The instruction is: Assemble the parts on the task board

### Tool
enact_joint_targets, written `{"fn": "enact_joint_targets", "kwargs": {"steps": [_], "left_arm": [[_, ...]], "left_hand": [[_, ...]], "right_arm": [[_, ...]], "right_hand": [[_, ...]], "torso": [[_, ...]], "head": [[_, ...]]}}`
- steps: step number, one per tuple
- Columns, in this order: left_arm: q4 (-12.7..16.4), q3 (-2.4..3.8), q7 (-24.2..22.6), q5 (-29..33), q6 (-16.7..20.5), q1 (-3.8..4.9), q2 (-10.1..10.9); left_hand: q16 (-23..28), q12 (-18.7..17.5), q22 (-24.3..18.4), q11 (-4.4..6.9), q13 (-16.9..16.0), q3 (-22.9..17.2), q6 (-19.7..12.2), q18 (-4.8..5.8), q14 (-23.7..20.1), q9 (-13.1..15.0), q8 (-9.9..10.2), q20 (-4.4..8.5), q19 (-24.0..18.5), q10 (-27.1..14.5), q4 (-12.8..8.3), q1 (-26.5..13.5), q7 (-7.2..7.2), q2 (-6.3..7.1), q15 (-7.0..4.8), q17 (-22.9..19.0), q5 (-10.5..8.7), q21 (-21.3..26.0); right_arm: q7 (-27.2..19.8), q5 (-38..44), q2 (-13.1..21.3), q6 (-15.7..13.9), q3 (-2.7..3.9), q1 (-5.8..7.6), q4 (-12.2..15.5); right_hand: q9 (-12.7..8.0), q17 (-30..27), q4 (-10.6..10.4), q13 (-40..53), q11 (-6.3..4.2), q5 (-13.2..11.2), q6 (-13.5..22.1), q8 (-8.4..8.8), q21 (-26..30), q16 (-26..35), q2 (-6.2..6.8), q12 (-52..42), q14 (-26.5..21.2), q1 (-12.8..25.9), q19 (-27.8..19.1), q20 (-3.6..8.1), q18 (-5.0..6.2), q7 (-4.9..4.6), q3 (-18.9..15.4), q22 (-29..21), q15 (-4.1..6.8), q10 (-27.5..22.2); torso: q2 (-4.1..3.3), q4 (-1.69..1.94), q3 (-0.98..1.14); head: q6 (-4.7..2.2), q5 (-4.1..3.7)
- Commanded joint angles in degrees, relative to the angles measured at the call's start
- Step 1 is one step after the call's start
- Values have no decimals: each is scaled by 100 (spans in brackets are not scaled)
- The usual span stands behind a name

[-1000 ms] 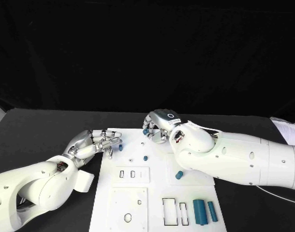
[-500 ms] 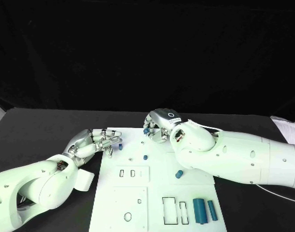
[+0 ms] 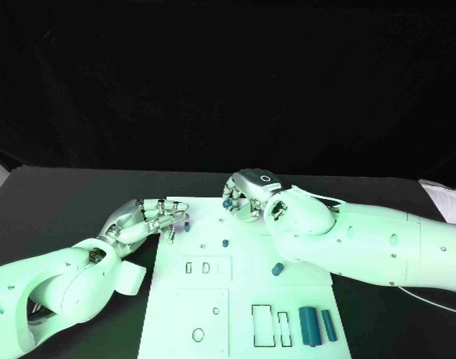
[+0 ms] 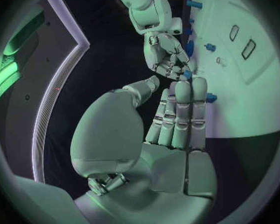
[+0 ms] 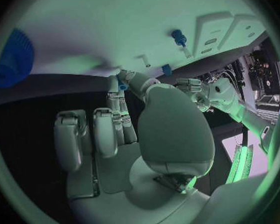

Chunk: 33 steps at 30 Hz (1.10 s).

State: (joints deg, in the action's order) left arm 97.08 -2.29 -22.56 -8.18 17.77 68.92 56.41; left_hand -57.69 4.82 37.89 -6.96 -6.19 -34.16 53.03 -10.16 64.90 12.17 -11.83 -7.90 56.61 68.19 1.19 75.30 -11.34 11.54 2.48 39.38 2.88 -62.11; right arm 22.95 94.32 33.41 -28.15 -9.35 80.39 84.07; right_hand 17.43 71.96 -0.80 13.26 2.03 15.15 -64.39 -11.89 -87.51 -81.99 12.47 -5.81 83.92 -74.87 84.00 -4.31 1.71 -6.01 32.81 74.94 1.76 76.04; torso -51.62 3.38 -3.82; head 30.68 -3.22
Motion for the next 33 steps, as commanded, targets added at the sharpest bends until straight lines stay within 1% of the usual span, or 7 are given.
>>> {"fn": "enact_joint_targets", "kwargs": {"steps": [1, 20, 23, 24, 25, 29, 33], "left_arm": [[10, 5, -34, -2, -81, 8, -9], [15, 5, -32, -2, -76, 8, -4], [18, 5, -32, -2, -74, 8, -3], [18, 5, -31, -2, -73, 8, -2], [18, 5, -31, -2, -72, 8, -1], [19, 5, -32, -2, -70, 9, 2], [21, 5, -33, -2, -70, 9, 3]], "left_hand": [[-20, -13, 6, 0, 5, -29, -29, 1, -12, 5, 16, -21, 17, -35, 1, 3, 8, -5, 16, -5, -6, -19], [-20, -13, 6, 0, 5, -29, -29, 1, -12, 5, 16, -21, 17, -35, 1, 3, 8, -5, 16, -5, -6, -19], [-20, -13, 6, 0, 5, -29, -29, 1, -12, 5, 16, -21, 17, -35, 1, 3, 8, -5, 16, -5, -6, -19], [-20, -13, 6, 0, 5, -29, -29, 1, -12, 5, 16, -21, 17, -35, 1, 3, 8, -5, 16, -5, -6, -19], [-20, -13, 6, 0, 5, -29, -29, 1, -12, 5, 16, -21, 17, -35, 1, 3, 8, -5, 16, -5, -6, -19], [-20, -13, 6, 0, 5, -29, -29, 1, -12, 5, 16, -21, 17, -35, 1, 3, 8, -5, 16, -5, -6, -19], [-29, -9, 24, 0, 5, -39, -28, 2, -10, 10, 12, -23, 10, -40, -5, -2, 10, -6, 16, -15, -6, -45]], "right_arm": [[-53, -14, -6, 250, -30, -41, 25], [-50, -19, -25, 178, -30, -45, 19], [-67, -31, -34, 142, -31, -45, -14], [-76, -33, -37, 138, -31, -45, -24], [-88, -37, -41, 141, -32, -45, -37], [-107, -39, -46, 148, -35, -45, -56], [-118, -35, -39, 147, -38, -45, -57]], "right_hand": [[474, -2, -15, 9, -7, 31, -38, -192, -4, -22, -17, 30, 274, 43, 424, 51, -80, 19, 13, 1124, 49, -12], [506, -125, -36, 30, 12, -6, 48, -164, 71, 33, 38, 70, 245, 98, 369, 45, -54, -4, 12, 1012, 37, -56], [500, -464, -81, 24, 111, -49, 329, -15, 274, 205, 165, 197, 158, 182, 223, -10, 14, -122, 48, 719, -42, -259], [471, -754, -121, -24, 206, -154, 566, 128, 444, 362, 278, 234, 81, 251, 107, -70, 65, -217, 58, 486, -118, -507], [463, -842, -148, -44, 246, -293, 684, 205, 539, 415, 344, 224, 62, 282, 47, -112, 94, -249, 47, 361, -150, -612], [445, -1118, -155, -102, 286, -386, 916, 355, 783, 576, 413, 202, -3, 313, -94, -157, 165, -266, -83, 53, -184, -859], [444, -1203, -144, -122, 276, -385, 1071, 453, 851, 626, 407, 152, -8, 294, -107, -155, 177, -263, -265, -9, -175, -964]], "torso": [[-4, 2, -5], [-4, -6, -4], [-7, -3, -6], [-7, -3, -5], [-6, -1, -3], [-8, 0, -2], [-7, -3, -3]], "head": [[6, -3], [4, 2], [3, 7], [5, 8], [7, 7], [12, 7], [22, 14]]}}
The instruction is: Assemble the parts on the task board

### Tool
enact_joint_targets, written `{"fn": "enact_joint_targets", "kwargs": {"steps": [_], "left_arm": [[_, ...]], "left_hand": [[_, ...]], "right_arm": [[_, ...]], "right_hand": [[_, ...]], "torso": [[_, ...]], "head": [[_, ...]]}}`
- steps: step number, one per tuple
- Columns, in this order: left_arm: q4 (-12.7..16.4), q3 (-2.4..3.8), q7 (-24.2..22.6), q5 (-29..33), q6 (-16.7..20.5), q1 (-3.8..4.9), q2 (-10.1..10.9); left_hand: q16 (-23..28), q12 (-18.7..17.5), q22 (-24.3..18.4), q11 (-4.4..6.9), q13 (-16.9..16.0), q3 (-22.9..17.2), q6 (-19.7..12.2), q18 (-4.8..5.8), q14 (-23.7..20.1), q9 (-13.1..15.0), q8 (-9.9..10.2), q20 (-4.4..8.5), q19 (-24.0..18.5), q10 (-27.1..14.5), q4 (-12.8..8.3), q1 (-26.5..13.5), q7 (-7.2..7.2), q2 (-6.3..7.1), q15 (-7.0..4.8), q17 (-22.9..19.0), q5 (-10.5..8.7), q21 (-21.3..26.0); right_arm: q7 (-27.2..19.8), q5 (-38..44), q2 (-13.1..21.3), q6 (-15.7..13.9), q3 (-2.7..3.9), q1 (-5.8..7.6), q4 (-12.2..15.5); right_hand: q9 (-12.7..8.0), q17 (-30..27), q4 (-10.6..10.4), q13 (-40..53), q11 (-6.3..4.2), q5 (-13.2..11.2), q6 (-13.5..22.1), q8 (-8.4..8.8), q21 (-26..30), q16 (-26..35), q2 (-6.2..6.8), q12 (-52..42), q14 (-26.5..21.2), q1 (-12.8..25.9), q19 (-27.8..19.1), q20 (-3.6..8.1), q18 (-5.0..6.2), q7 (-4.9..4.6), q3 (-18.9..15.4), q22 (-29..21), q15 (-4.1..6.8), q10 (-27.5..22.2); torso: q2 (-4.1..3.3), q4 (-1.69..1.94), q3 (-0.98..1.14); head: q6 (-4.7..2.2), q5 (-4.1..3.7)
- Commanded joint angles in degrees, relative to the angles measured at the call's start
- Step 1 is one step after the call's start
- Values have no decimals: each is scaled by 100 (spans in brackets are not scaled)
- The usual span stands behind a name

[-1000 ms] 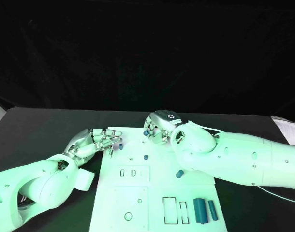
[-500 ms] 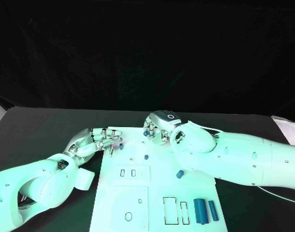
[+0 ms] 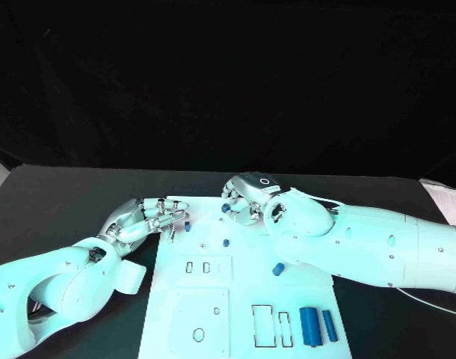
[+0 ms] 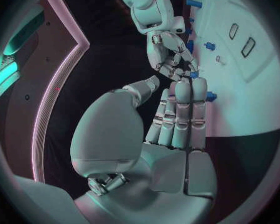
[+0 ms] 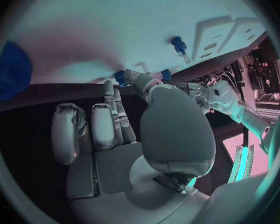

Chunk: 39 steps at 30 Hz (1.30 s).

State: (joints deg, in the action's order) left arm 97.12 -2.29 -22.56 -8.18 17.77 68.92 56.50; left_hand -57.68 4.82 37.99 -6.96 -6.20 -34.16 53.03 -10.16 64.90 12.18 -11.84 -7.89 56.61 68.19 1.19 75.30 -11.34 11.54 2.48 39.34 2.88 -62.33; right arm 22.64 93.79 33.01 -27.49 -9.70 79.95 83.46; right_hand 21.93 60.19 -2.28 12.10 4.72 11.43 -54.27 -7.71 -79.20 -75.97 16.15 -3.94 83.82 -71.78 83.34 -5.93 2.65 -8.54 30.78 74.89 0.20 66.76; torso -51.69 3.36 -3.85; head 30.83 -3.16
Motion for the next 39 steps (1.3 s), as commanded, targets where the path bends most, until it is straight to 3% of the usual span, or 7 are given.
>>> {"fn": "enact_joint_targets", "kwargs": {"steps": [1, 12, 22, 24, 26, 28, 39], "left_arm": [[18, 5, -33, -3, -71, 8, -5], [37, 5, -36, -3, -63, 8, 7], [95, 5, -33, -3, -31, 22, 63], [102, 5, -29, -5, -26, 31, 75], [107, 5, -26, -7, -21, 43, 87], [111, 5, -24, -8, -15, 53, 98], [128, 4, -5, -14, -9, 111, 121]], "left_hand": [[-29, -9, 14, 0, 5, -39, -28, 2, -10, 9, 12, -23, 10, -40, -5, -2, 10, -6, 16, -10, -6, -22], [-29, -9, 14, 0, 5, -39, -28, 2, -10, 9, 12, -23, 10, -40, -5, -2, 10, -6, 16, -10, -6, -22], [-33, -9, 19, 1, 5, -45, -28, 2, -10, 11, 11, -24, 6, -43, -9, -1, 12, -7, 16, -14, -6, -31], [-33, -9, 19, 1, 5, -45, -28, 2, -10, 11, 11, -24, 6, -43, -9, -1, 12, -7, 16, -14, -6, -31], [-33, -9, 19, 1, 5, -45, -28, 2, -10, 11, 11, -24, 6, -43, -9, -1, 12, -7, 16, -14, -6, -31], [-33, -9, 19, 1, 5, -45, -28, 2, -10, 11, 11, -24, 6, -43, -9, -1, 12, -7, 16, -14, -6, -31], [-33, -9, 19, 1, 5, -45, -28, 2, -10, 11, 11, -24, 6, -43, -9, -1, 12, -7, 16, -14, -6, -31]], "right_arm": [[-89, 19, 4, 77, -4, -2, 6], [-173, -53, 235, -259, -7, -1, 185], [-1259, -1701, 1088, -577, 11, 91, 748], [-1392, -2078, 1266, -453, 14, 130, 833], [-1497, -2353, 1432, -306, 16, 163, 892], [-1564, -2519, 1569, -180, 17, 188, 925], [-1321, -2655, 1982, 342, 16, 230, 837]], "right_hand": [[-3, -34, 4, -6, 2, -14, 58, 35, 28, 28, 39, -38, 2, -16, -45, 8, 86, -7, -71, -16, -18, -41], [44, -56, -25, 8, -27, 28, -9, 14, 38, 40, 13, -164, 12, -44, -20, 27, 81, 23, -249, -3, 5, -11], [111, 709, -53, 520, -190, 115, -189, 22, -585, -414, 0, -1093, 210, -312, 368, 130, -105, 50, -103, 840, 128, 983], [132, 911, -72, 1404, -247, 184, -213, 48, -714, -541, -1, -2022, 244, -318, 438, 191, -144, 104, -311, 1015, 191, 1020], [169, 1193, -126, 4902, -270, 285, -132, 54, -835, -703, -123, -5638, 287, -340, 505, 114, -186, -4, -618, 1181, 209, 1093], [203, 1540, -240, 6424, -167, 282, -115, 17, -901, -868, -114, -7213, 344, -333, 546, 120, -203, 25, -722, 1274, 98, 1450], [222, 2466, -465, 7497, -71, 277, 60, 23, -1080, -1239, -170, -8313, 513, -410, 666, 32, -265, -31, -1088, 1511, 7, 2071]], "torso": [[0, -3, 4], [0, 0, 1], [16, -8, 10], [14, -7, 15], [23, -2, 20], [36, -2, 23], [171, -1, 106]], "head": [[9, 9], [30, 1], [28, 33], [21, 31], [19, 31], [13, 39], [58, 13]]}}
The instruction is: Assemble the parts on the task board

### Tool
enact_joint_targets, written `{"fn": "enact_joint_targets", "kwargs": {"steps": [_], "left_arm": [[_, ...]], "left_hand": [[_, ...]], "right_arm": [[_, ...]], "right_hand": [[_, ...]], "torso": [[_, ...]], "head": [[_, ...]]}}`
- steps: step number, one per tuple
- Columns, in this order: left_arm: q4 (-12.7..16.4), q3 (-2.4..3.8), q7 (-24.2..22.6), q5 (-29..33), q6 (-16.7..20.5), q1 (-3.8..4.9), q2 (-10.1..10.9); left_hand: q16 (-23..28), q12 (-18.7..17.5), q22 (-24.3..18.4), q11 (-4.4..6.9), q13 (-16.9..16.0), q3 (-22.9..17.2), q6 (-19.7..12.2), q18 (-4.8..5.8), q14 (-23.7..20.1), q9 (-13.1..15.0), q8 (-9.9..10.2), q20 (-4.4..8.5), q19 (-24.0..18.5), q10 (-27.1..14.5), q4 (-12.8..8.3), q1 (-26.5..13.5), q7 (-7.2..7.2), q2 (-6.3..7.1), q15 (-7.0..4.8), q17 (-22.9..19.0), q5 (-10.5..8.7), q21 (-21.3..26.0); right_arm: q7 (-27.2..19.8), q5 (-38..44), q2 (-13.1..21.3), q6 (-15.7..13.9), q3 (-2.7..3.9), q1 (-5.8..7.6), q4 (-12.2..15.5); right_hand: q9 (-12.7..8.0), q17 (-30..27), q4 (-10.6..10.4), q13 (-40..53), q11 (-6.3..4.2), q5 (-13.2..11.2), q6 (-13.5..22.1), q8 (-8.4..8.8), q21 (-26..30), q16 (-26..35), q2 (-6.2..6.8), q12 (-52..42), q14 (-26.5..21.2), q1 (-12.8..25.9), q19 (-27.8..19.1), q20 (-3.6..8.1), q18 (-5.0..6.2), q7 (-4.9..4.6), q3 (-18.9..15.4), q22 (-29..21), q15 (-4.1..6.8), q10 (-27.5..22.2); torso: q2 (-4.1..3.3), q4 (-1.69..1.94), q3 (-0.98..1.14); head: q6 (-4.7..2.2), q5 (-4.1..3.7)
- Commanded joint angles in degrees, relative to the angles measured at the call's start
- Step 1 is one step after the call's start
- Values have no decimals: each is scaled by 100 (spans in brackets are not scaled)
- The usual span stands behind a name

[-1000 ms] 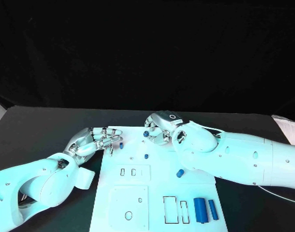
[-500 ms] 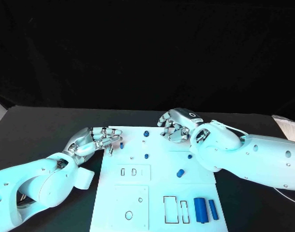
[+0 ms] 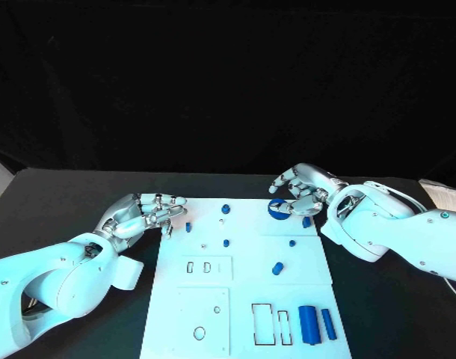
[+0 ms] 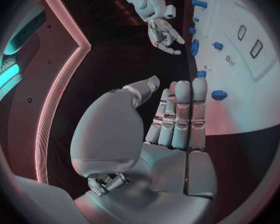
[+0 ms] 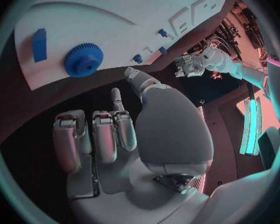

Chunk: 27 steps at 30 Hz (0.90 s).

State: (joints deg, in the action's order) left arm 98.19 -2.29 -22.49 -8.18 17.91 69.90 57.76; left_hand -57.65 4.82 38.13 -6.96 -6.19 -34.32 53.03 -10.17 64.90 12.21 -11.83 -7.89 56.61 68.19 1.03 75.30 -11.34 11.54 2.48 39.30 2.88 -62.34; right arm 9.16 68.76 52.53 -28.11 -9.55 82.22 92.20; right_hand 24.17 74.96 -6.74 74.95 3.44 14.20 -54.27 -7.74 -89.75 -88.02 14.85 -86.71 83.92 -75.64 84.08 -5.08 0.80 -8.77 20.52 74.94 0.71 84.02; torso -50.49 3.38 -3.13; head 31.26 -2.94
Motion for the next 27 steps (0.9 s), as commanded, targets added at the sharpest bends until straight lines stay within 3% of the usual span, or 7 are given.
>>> {"fn": "enact_joint_targets", "kwargs": {"steps": [1, 7, 14, 17, 21, 25, 27], "left_arm": [[19, 5, -10, -13, -24, 15, -8], [3, 4, 2, -11, -40, 21, -34], [-12, 4, 5, -8, -54, 22, -55], [-17, 4, 5, -8, -59, 22, -64], [-18, 4, 5, -7, -62, 22, -65], [-24, 4, 5, -7, -63, 22, -63], [-28, 4, 5, -7, -65, 22, -66]], "left_hand": [[-36, -9, 6, 1, 5, -29, -28, 2, -10, 9, 11, -24, 6, -43, 7, -1, 12, -7, 16, -10, -6, -30], [-41, -9, 16, 0, 5, -33, -28, 2, -9, 11, 9, -24, 3, -50, 0, -2, 13, -2, 16, -15, -7, -44], [-41, -9, 16, 0, 5, -33, -28, 2, -9, 11, 9, -24, 3, -50, 0, -2, 13, -2, 16, -15, -7, -44], [-41, -9, 16, 0, 5, -33, -28, 2, -9, 11, 9, -24, 3, -50, 0, -2, 13, -2, 16, -15, -7, -44], [-41, -9, 16, 0, 5, -33, -28, 2, -9, 11, 9, -24, 3, -50, 0, -2, 13, -2, 16, -15, -7, -44], [-41, -9, 16, 0, 5, -33, -28, 2, -9, 11, 9, -24, 3, -50, 0, -2, 13, -2, 16, -15, -7, -44], [-41, -9, 16, 0, 5, -33, -28, 2, -9, 11, 9, -24, 3, -50, 0, -2, 13, -2, 16, -15, -7, -44]], "right_arm": [[92, -110, 42, 430, -1, 3, -61], [501, 206, 70, 495, -9, -9, -190], [802, 443, -17, 512, -22, -78, -279], [880, 495, -78, 529, -27, -106, -337], [944, 525, -130, 567, -38, -153, -387], [961, 561, -190, 569, -43, -196, -430], [968, 595, -222, 555, -44, -209, -443]], "right_hand": [[-2, 1014, -30, 1215, 61, -3, 75, 30, -25, -43, -41, -38, 507, -26, 592, -58, -80, -12, -87, 1506, -47, 345], [-6, 1136, -120, 1231, 97, 16, 202, 64, -25, -86, -46, -54, 529, -61, 592, -92, -80, -48, -285, 1506, -83, 348], [-1, 1186, -253, 1223, 130, 14, 304, 79, -25, -104, -90, -42, 537, -152, 592, -127, -80, -79, -575, 1506, -117, 330], [0, 1189, -260, 1221, 132, 15, 306, 79, -25, -105, -95, -40, 538, -160, 592, -129, -80, -80, -587, 1506, -118, 328], [2, 1198, -275, 1222, 133, 17, 308, 76, -25, -108, -103, -42, 539, -169, 592, -131, -80, -82, -611, 1506, -120, 328], [4, 1193, -290, 1182, 135, 21, 311, 74, -25, -106, -108, 0, 538, -182, 592, -134, -80, -83, -637, 1506, -122, 288], [4, 1190, -294, 1181, 135, 23, 312, 73, -25, -106, -110, 1, 537, -187, 592, -135, -80, -84, -643, 1506, -123, 287]], "torso": [[58, -5, 40], [74, -27, 59], [58, -10, 55], [62, -1, 48], [66, 8, 36], [63, -15, 58], [67, -18, 56]], "head": [[12, -19], [50, -28], [14, -55], [57, -83], [61, -83], [80, -71], [65, -64]]}}
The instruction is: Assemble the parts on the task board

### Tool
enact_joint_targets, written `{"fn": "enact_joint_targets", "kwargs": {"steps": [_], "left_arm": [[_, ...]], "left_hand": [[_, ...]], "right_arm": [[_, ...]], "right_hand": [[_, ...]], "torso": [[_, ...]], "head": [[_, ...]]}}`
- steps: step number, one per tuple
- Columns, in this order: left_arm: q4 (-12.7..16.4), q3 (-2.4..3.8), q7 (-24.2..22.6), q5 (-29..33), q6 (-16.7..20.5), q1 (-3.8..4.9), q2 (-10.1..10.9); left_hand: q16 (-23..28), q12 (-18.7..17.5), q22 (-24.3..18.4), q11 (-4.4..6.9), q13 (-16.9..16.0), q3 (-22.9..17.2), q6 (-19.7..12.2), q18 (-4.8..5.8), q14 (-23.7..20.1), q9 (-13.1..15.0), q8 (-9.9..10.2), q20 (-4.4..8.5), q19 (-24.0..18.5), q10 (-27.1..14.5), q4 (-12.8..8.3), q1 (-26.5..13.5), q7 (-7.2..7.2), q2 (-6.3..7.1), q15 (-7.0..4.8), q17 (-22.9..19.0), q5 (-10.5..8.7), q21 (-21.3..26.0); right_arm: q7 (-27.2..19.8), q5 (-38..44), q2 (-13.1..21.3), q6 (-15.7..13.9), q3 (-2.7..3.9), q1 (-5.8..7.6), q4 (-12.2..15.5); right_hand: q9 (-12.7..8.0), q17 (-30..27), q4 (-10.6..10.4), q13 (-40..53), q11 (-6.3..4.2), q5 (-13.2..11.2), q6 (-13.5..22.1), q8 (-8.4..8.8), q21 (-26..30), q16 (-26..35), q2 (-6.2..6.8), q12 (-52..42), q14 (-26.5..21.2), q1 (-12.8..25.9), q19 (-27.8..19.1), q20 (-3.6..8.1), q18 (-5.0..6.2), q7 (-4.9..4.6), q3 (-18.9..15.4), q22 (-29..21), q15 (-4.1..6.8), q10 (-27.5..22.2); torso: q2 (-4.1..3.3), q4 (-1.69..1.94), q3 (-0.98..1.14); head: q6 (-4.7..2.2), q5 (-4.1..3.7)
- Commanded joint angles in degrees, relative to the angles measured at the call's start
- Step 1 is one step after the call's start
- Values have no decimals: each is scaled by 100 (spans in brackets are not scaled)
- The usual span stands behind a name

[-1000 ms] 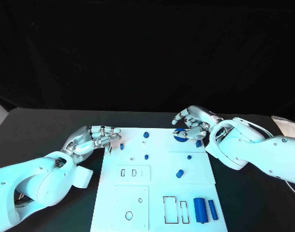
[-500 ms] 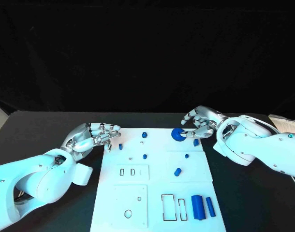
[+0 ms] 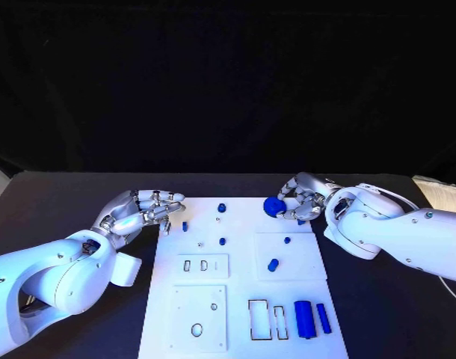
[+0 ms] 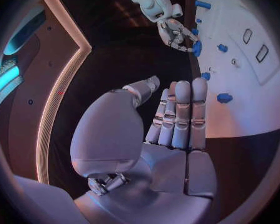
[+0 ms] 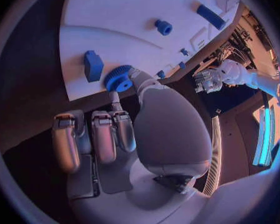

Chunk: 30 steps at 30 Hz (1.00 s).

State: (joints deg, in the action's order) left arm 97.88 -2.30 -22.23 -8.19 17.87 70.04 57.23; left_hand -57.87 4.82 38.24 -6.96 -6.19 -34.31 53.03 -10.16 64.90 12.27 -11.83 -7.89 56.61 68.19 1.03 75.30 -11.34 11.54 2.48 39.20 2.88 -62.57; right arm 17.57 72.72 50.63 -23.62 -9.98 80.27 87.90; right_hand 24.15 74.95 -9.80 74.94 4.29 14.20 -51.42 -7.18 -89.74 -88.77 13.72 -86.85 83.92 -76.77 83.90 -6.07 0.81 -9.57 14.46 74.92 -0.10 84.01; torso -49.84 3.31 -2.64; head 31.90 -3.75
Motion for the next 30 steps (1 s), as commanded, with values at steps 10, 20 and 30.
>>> {"fn": "enact_joint_targets", "kwargs": {"steps": [10, 20, 30], "left_arm": [[-14, 5, -21, -5, -70, 7, -27], [-24, 5, -18, -2, -74, 6, -32], [-29, 5, -10, 2, -72, 6, -45]], "left_hand": [[-19, -9, 5, 0, 5, -33, -28, 2, -9, 5, 9, -24, 3, -50, 0, -2, 13, -2, 16, -6, -7, -21], [-19, -9, 5, 0, 5, -33, -28, 2, -9, 5, 9, -24, 3, -50, 0, -2, 13, -2, 16, -6, -7, -21], [-19, -9, 5, 0, 5, -33, -28, 2, -9, 5, 9, -24, 3, -50, 0, -2, 13, -2, 16, -6, -7, -21]], "right_arm": [[219, 350, -126, -192, -1, -42, -45], [215, 367, -160, -285, 0, -44, -16], [311, 403, -190, -423, 0, -44, -6]], "right_hand": [[17, 1195, -49, 1197, 51, 105, 15, -3, -26, -32, -56, 1, 537, -136, 610, -42, -81, -3, -75, 1508, -45, 300], [34, 1196, -104, 1212, 42, 117, -43, -44, -26, -33, -86, -14, 537, -148, 610, -41, -81, 10, -82, 1508, -40, 315], [57, 1239, -235, 1250, 18, 139, -124, -105, -26, -46, -135, -52, 547, -137, 610, -28, -81, 36, -91, 1508, -21, 354]], "torso": [[5, 9, -5], [6, -2, -3], [6, -4, -8]], "head": [[-7, -22], [3, 8], [-5, -27]]}}
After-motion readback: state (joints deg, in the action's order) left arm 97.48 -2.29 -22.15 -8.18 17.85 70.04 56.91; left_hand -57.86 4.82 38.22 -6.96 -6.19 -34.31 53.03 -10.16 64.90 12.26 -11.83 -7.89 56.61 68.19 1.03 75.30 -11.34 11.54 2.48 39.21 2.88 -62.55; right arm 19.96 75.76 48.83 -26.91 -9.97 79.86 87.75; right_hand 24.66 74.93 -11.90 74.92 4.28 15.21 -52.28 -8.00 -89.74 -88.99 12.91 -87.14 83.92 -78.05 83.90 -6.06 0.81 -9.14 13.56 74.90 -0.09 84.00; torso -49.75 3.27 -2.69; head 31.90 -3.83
